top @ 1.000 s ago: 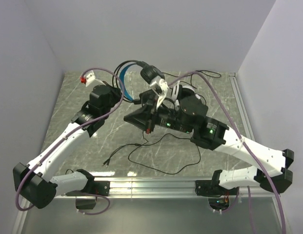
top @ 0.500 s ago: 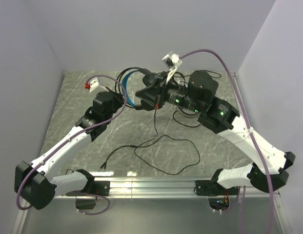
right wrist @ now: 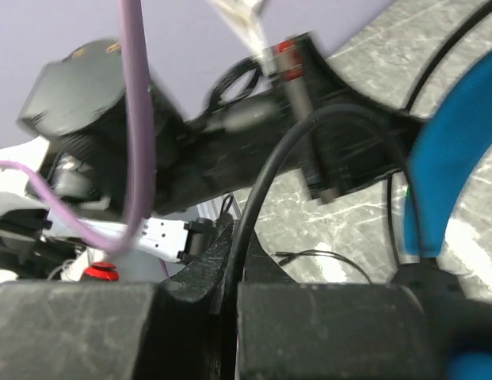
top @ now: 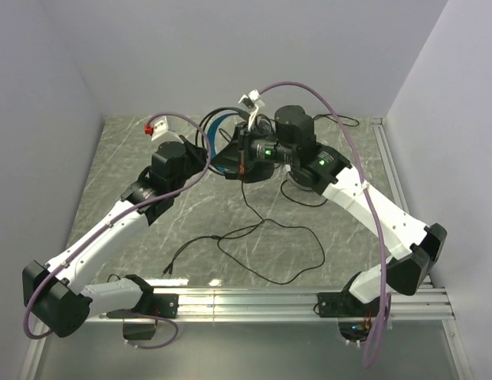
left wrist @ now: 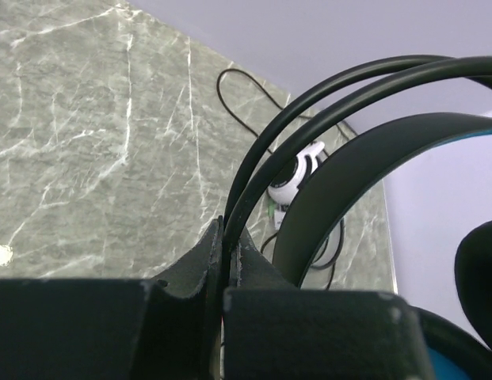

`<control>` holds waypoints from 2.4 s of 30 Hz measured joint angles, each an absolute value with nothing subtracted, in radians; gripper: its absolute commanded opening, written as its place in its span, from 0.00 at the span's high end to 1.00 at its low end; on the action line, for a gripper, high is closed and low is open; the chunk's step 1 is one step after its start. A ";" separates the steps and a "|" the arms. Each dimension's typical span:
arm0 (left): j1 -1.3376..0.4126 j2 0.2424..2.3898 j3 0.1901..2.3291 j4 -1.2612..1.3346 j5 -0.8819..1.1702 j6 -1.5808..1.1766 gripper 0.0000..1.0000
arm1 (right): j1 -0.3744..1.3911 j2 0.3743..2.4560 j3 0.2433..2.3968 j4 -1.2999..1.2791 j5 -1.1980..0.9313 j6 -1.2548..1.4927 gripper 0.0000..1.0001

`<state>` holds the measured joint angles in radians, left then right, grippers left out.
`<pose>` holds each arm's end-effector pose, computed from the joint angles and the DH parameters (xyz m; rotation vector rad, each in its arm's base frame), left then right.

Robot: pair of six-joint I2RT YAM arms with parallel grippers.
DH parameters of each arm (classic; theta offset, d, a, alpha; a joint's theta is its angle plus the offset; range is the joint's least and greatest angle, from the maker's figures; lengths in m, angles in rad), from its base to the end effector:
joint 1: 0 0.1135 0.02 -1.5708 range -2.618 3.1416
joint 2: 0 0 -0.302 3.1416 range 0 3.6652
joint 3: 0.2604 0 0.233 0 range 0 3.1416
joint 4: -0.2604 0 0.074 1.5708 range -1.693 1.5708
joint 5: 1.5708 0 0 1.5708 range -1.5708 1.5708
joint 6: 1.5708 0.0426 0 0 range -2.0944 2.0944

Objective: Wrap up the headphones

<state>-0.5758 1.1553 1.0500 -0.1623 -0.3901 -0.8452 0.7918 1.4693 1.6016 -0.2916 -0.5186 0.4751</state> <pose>0.2082 -0.1158 0.3958 -0.5233 1.7911 -0.6416 0.2058 0.2385 0.4855 -0.7123 1.7799 1.3431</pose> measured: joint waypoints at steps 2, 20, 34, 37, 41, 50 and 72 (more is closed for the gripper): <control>-0.583 1.155 1.049 -0.162 -0.382 -0.814 1.00 | 0.757 1.475 1.596 -0.284 -0.556 0.494 1.00; -0.624 1.058 0.763 0.065 -0.396 -0.454 1.00 | 0.461 1.505 1.597 -0.318 -0.982 0.575 1.00; -0.616 1.068 1.057 -0.278 -0.284 -0.381 1.00 | 0.371 1.445 1.479 -0.474 -0.927 0.345 1.00; -0.592 1.104 1.107 -0.368 -0.224 -0.378 1.00 | 0.365 1.410 1.456 -0.493 -0.889 0.307 1.00; -0.540 1.112 1.113 -0.423 -0.118 -0.378 1.00 | 0.356 1.360 1.441 -0.508 -0.793 0.265 1.00; -0.406 1.132 1.135 -0.444 0.227 -0.452 1.00 | 0.351 1.304 1.346 -0.493 -0.553 0.213 1.00; -0.398 1.136 1.189 -0.364 0.553 -0.823 1.00 | 0.358 1.173 0.794 0.245 -0.496 0.429 0.70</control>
<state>-0.3985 1.1362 1.1889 -0.3641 0.5529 -0.8227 0.3576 1.1728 0.7944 0.2455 -0.4961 0.4286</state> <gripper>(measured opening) 0.047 0.266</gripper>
